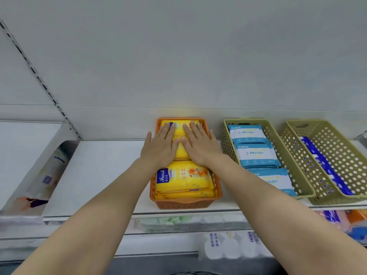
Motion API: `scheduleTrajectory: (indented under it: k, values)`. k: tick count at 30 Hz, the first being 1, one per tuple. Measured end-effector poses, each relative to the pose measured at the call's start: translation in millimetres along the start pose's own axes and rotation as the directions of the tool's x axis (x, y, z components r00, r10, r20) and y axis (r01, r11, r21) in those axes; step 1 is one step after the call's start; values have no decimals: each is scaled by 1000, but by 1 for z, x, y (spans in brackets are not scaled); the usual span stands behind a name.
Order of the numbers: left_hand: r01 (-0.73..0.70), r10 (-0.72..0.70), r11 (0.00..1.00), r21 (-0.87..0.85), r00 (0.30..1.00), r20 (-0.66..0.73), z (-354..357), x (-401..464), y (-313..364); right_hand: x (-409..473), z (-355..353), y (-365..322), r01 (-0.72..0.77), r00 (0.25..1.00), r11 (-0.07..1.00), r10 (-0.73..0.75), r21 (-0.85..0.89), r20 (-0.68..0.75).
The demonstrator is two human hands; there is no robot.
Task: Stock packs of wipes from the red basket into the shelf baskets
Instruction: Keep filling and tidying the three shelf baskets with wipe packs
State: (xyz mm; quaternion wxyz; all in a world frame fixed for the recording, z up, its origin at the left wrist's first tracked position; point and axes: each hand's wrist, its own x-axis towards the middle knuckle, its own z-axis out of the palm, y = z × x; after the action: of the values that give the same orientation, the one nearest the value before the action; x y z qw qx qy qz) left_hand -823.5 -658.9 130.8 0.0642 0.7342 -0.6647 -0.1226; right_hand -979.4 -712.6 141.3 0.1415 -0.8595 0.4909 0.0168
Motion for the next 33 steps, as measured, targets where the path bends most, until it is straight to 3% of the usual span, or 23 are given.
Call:
scheduleTrajectory:
  k: [8,13,25,27,29,31,33]
  values:
    - [-2,2,1000,12,1000,-8,-2,-3,1,1,-2,2,9,999,999,-11,37,36]
    - [-40,30,993,-112,996,-89,-11,-33,8,-36,-2,0,17,997,996,-11,88,-78]
    - [12,-12,1000,-4,996,-85,13,-56,22,-71,23,-9,-50,992,999,50,3,-113]
    - [2,-6,999,-46,996,-86,10,-55,21,-70,20,-7,-36,993,996,45,85,-111]
    - [-9,-8,987,-162,994,-107,8,-59,17,-72,14,-5,-28,983,960,77,279,-167]
    - [6,-49,956,-293,989,-141,9,-65,9,-82,3,-3,-51,961,836,189,546,-201]
    - [44,-99,935,-352,985,-140,13,-72,0,-89,-4,0,-96,959,667,261,739,-110]
